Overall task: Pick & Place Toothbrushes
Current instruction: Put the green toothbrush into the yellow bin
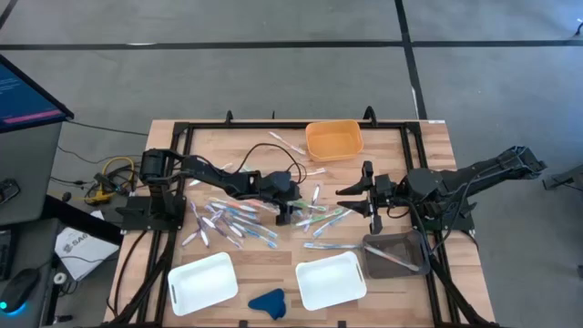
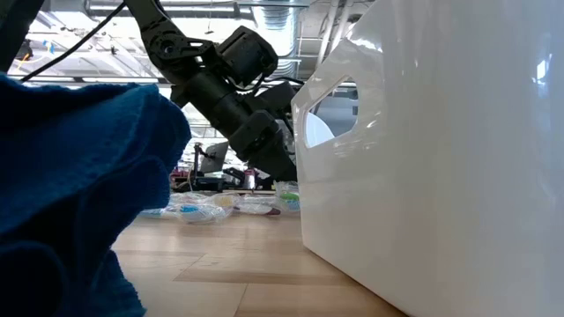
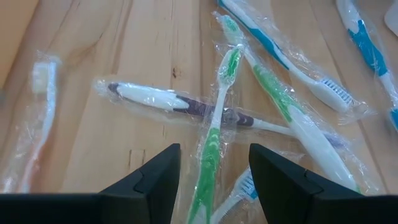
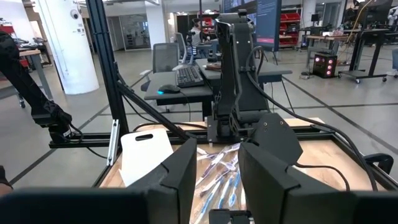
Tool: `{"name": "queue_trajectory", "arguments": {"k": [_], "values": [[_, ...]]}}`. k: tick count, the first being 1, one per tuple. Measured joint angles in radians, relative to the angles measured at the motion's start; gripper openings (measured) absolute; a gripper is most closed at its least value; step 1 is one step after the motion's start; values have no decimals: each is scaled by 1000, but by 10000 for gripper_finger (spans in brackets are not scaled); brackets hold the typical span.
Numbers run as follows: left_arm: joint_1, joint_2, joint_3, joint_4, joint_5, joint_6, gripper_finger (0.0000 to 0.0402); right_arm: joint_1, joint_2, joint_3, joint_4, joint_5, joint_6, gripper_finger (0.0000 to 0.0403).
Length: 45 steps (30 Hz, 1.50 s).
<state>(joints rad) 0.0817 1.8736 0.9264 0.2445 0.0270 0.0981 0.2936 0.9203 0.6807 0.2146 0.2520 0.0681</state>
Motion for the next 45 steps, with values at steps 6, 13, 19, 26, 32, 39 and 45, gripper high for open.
{"name": "queue_trajectory", "arguments": {"k": [6,13,19,26,32,39,45], "values": [[4,0,-6,13,13,-9,187,0,0,0,0,0,-5,113],[0,0,-17,13,2,0,187,0,0,0,2,0,-8,113],[3,0,-20,18,-2,-25,187,0,0,0,0,0,-8,113],[-29,0,-52,35,-27,-28,187,2,0,0,-2,0,-8,113],[-17,5,-58,53,-39,-28,187,-4,0,0,-3,0,-8,113],[-2,87,-57,138,-10,-28,187,-9,0,0,-2,0,-8,113],[10,95,-50,142,-9,-29,187,-8,0,0,-5,0,-8,113]]}}
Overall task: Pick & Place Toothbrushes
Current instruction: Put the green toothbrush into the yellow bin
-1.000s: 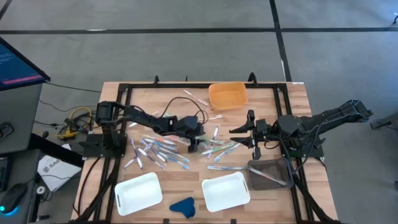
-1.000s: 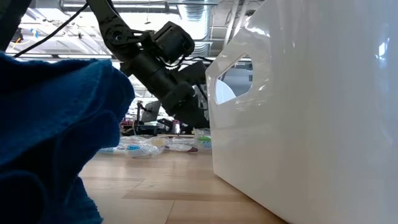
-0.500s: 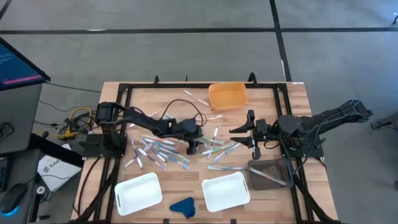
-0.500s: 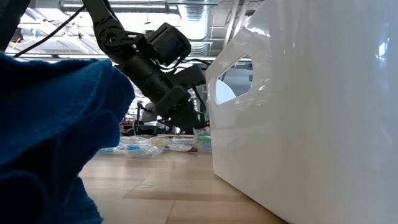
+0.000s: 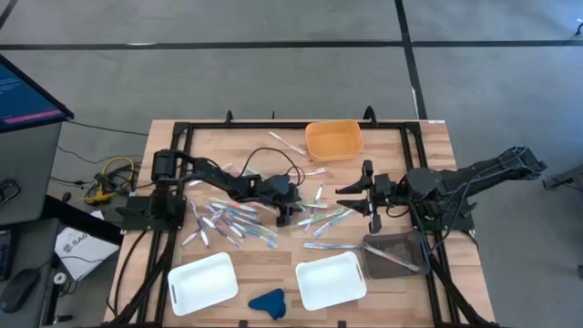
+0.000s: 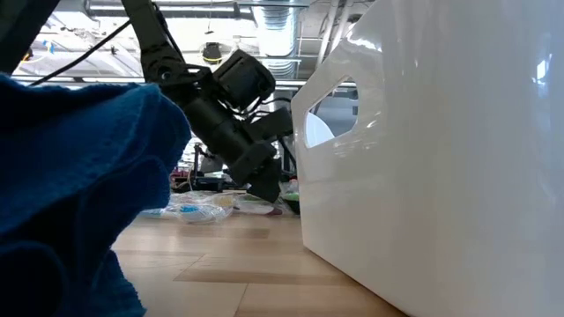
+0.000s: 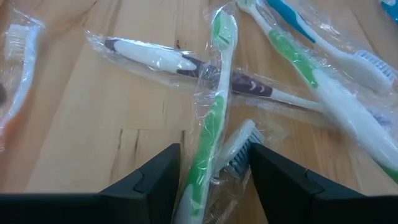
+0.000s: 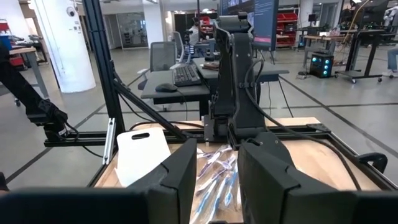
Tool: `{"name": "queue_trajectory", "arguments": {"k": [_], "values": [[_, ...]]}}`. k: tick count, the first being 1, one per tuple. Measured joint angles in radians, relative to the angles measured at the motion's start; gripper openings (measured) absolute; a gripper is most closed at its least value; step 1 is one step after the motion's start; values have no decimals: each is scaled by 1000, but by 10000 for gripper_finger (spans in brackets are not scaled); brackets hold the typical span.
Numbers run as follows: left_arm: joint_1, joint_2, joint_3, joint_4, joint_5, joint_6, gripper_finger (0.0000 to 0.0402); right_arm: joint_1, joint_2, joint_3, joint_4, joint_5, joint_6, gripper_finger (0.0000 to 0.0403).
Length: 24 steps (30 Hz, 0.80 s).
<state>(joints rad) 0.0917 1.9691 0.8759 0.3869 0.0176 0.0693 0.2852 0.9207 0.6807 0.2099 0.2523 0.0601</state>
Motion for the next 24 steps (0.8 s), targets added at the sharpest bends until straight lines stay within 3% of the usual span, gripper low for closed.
{"name": "queue_trajectory", "arguments": {"k": [15,24], "values": [[0,-27,-3,-8,-3,-2,184,0,0,0,-14,0,0,113],[0,-27,-3,-5,-3,-6,117,0,0,0,-14,0,0,113]]}}
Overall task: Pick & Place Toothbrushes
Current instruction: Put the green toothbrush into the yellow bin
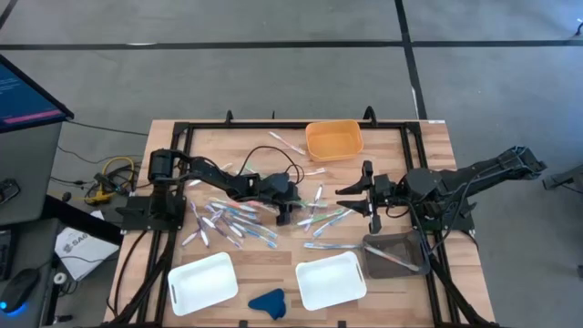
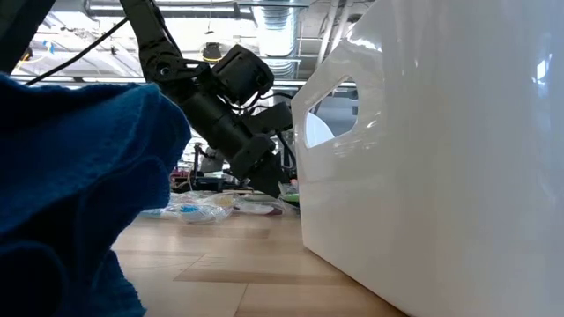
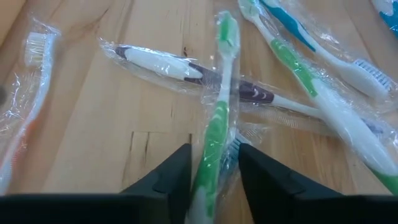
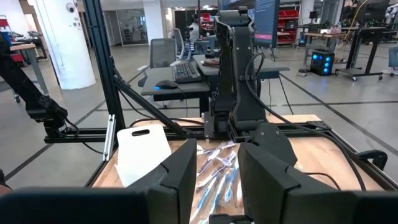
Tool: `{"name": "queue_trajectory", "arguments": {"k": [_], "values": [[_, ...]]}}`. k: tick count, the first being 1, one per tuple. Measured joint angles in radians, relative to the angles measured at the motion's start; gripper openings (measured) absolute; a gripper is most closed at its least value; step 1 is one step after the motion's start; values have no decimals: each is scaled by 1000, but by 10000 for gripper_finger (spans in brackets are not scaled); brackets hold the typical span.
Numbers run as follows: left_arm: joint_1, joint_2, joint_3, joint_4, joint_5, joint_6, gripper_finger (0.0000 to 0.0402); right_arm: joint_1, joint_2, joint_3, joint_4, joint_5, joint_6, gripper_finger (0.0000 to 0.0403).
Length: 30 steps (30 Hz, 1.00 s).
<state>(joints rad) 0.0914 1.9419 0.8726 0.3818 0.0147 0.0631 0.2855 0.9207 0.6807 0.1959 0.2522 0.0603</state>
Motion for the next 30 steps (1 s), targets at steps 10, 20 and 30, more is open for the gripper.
{"name": "queue_trajectory", "arguments": {"k": [10,20,30], "values": [[0,-1,1,3,16,0,46,0,0,0,0,0,0,113],[0,-22,2,6,23,-5,26,0,0,0,0,0,0,113],[0,-53,0,2,18,-27,21,0,0,0,0,0,0,113]]}}
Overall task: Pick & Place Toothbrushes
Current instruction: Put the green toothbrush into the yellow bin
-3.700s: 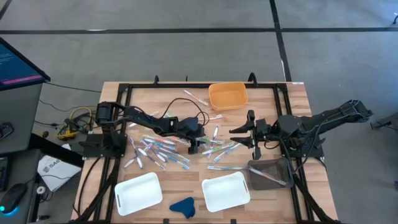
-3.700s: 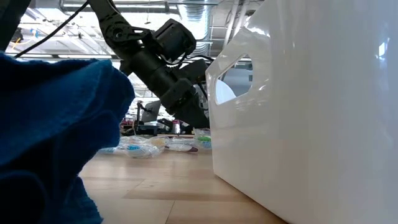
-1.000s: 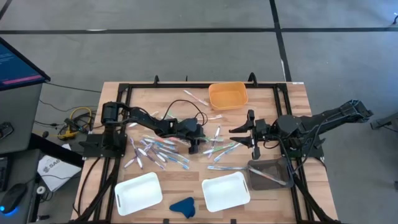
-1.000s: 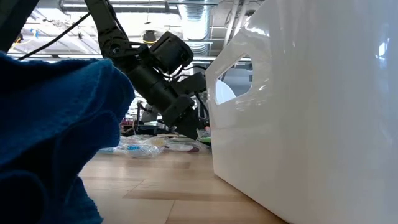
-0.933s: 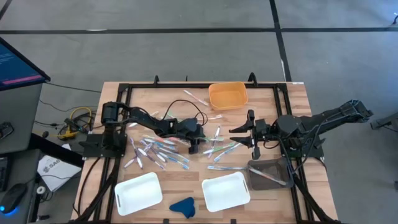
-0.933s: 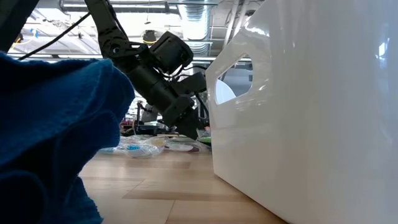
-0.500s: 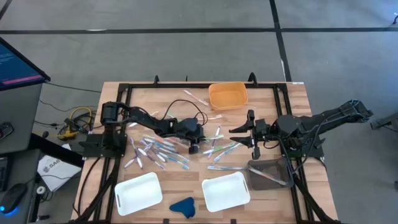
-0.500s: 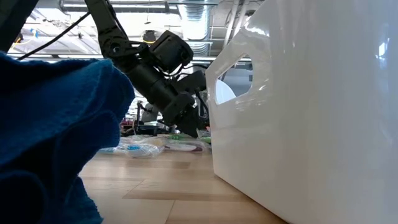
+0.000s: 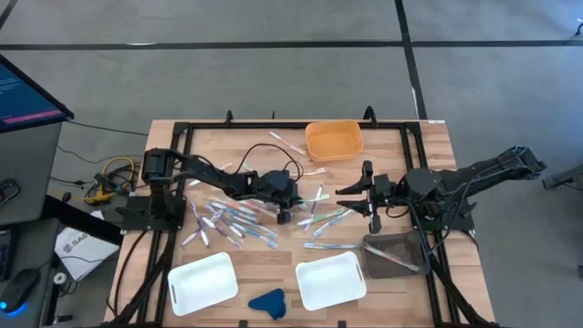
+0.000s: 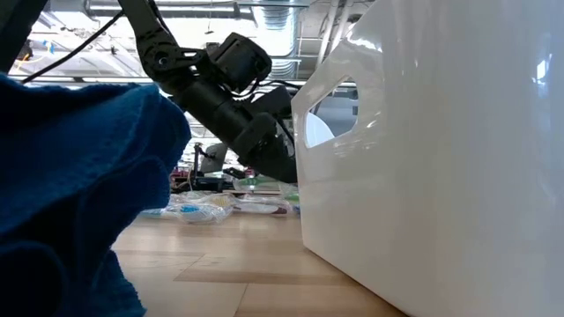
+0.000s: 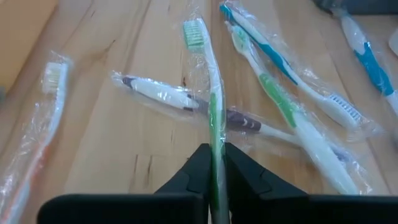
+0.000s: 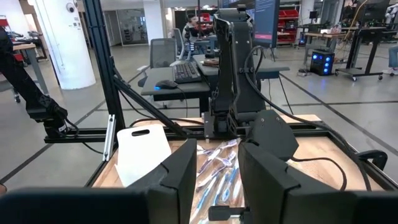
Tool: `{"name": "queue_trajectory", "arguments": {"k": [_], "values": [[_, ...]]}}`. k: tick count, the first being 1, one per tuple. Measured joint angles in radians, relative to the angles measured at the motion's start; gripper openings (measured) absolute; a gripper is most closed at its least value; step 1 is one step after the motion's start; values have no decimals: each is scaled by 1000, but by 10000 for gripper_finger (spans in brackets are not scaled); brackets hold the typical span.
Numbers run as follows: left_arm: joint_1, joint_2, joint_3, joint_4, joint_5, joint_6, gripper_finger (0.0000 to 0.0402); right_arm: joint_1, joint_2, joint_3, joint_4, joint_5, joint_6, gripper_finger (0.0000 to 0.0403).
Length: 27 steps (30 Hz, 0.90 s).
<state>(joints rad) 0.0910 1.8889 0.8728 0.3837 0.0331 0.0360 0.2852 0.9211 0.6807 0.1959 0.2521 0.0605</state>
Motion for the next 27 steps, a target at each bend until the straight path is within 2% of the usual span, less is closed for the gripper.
{"name": "queue_trajectory", "arguments": {"k": [8,16,22,27], "values": [[5,-2,7,58,-3,-17,22,2,0,0,0,0,0,113],[51,-2,136,69,-8,-44,20,2,0,0,-4,0,4,113],[150,-2,277,27,7,-48,20,23,-8,0,-16,0,16,113],[272,-2,402,-127,101,-24,20,54,-37,1,-32,0,18,113]]}}
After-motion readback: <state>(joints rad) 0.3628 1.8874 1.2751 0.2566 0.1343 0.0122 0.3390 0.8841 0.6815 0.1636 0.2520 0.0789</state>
